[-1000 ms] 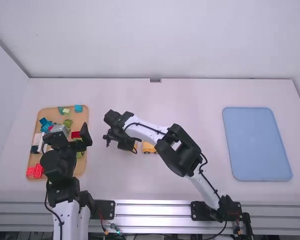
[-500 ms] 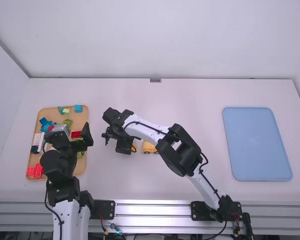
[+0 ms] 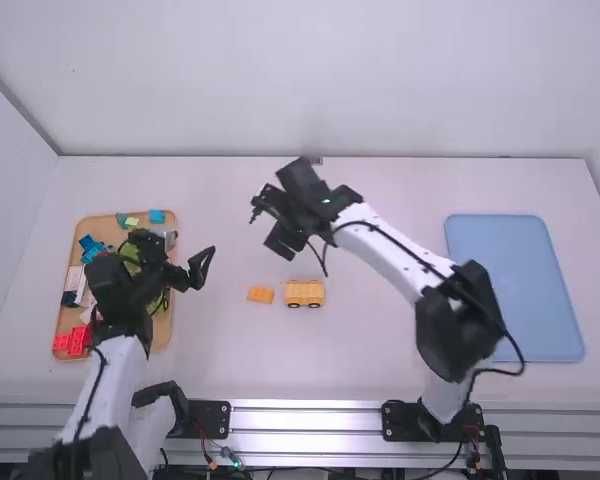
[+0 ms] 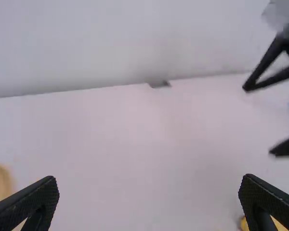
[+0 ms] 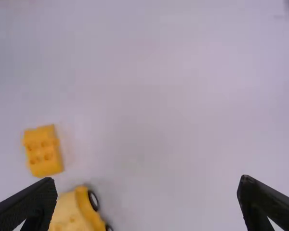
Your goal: Assemble lego blocks to make yellow taxi
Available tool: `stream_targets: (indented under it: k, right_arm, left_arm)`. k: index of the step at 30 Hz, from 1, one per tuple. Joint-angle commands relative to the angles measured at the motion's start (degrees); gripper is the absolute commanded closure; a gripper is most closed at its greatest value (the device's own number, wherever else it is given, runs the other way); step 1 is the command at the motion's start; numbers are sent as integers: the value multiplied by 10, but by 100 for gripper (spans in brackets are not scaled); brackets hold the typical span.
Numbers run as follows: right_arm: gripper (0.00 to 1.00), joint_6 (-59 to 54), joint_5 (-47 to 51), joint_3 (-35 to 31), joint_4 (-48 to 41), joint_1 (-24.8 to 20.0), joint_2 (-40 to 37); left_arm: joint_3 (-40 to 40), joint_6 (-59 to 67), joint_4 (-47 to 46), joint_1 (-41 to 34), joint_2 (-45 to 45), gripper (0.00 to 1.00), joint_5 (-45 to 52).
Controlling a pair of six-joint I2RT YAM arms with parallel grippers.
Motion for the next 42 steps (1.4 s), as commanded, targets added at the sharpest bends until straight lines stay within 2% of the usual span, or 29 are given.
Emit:
stream_targets:
  k: [1, 2, 6, 8, 11, 15, 20, 21, 22, 26, 31, 37, 38, 39, 41, 42]
  right_arm:
    - [1, -4, -63, -101, 37, -28, -64]
    - [1, -19, -99, -161, 79, -47, -106]
    - [1, -46, -201, -284, 173, -96, -182]
    - [1, -43, -259, -349, 236, -126, -213]
    - [1, -43, -320, -410, 308, -154, -229]
    - [1, -35, -395, -480, 407, -189, -230]
    - [1, -6, -409, -516, 464, -206, -230]
    - [1, -4, -409, -523, 475, -212, -230]
    - [1, -4, -409, -525, 475, -215, -230]
    - [1, -4, -409, -526, 475, -219, -230]
    - [1, -4, -409, -526, 482, -218, -230]
    - [1, -4, -409, -526, 480, -219, -230]
    - [1, -5, -409, -526, 480, -219, -230]
    - [1, -4, -409, -526, 480, -219, -230]
    - [1, -4, -409, -526, 479, -218, -230]
    - [1, -5, -409, -526, 479, -218, -230]
  left_arm:
    - [59, 137, -26, 0, 72, 1, 169]
    - [88, 229, -71, -5, 120, 1, 238]
    - [154, 441, -211, -20, 227, 1, 288]
    - [186, 564, -293, -35, 285, 1, 283]
    - [217, 708, -373, -61, 349, 1, 273]
    - [255, 835, -444, -118, 434, 1, 216]
    - [278, 850, -447, -170, 492, 4, 121]
    - [283, 850, -442, -185, 514, 11, 90]
    - [283, 850, -440, -189, 522, 13, 83]
    - [267, 891, -436, -180, 537, 19, 77]
    - [234, 880, -385, -165, 537, 21, 103]
    - [207, 844, -323, -167, 540, 30, 112]
    - [206, 827, -312, -165, 541, 36, 111]
    - [207, 822, -310, -168, 541, 47, 111]
    - [208, 819, -309, -168, 541, 58, 112]
    - [208, 819, -309, -168, 541, 60, 111]
